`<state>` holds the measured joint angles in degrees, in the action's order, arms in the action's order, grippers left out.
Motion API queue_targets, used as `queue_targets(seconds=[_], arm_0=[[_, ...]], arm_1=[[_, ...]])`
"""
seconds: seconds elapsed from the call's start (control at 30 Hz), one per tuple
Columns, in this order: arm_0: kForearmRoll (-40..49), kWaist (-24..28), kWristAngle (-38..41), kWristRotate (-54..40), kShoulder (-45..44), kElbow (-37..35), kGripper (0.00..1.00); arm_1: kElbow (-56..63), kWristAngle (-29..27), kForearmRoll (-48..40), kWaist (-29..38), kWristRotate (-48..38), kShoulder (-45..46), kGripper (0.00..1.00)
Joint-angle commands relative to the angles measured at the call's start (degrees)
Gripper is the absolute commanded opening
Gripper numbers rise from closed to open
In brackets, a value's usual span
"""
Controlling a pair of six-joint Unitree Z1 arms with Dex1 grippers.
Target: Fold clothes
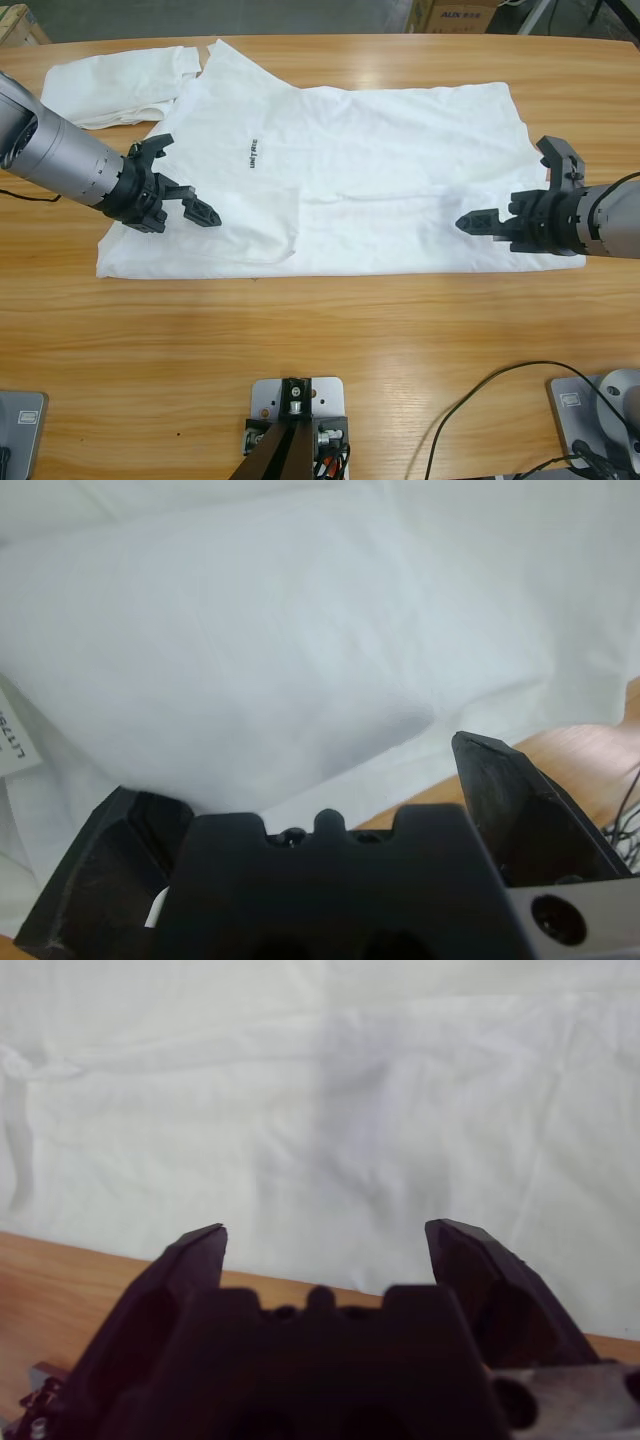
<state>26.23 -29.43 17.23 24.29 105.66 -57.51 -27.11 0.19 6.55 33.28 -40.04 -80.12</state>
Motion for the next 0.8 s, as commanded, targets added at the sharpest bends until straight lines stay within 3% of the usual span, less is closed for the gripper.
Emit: queue_targets(seconds=[0.03,0.47,0.57,0.63,0.67,0.7,0.73,0.8], arm_0=[[-2.0,0.0,0.3,-2.1,2.6,1.3,0.945],[-11.5,-1.1,0.0,-3.6,3.0,6.4,0.954],[-11.1,-0.9,1.2,-3.0,2.4,7.7,0.889],[-9.3,-0.9,1.4,-2.9,1.0,7.8,0.765],[-8.5,-0.8,1.4,-2.9,0.4,7.6,0.599],[-7.9,-0.7,1.4,-2.8,-0.1,7.4,0.352],[-7.7,-0.7,1.4,-2.8,-0.4,7.4,0.166],[-7.7,-0.6,1.4,-2.8,-0.3,7.1,0.117]], arm_1=[[1.4,1.0,-0.8,0.2,-0.7,-2.7,0.821],[1.5,1.4,-1.1,0.2,-0.7,-2.7,0.821],[1.5,1.4,-1.1,0.2,-0.7,-2.7,0.821],[1.6,1.4,-1.2,0.2,-0.7,-2.8,0.821],[1.6,1.4,-1.3,0.2,-0.7,-2.8,0.821],[1.7,1.4,-1.4,0.2,-0.7,-2.9,0.821],[1.8,1.4,-1.7,0.2,-0.7,-2.9,0.821],[1.9,1.4,-2.0,0.3,-0.7,-2.9,0.821]])
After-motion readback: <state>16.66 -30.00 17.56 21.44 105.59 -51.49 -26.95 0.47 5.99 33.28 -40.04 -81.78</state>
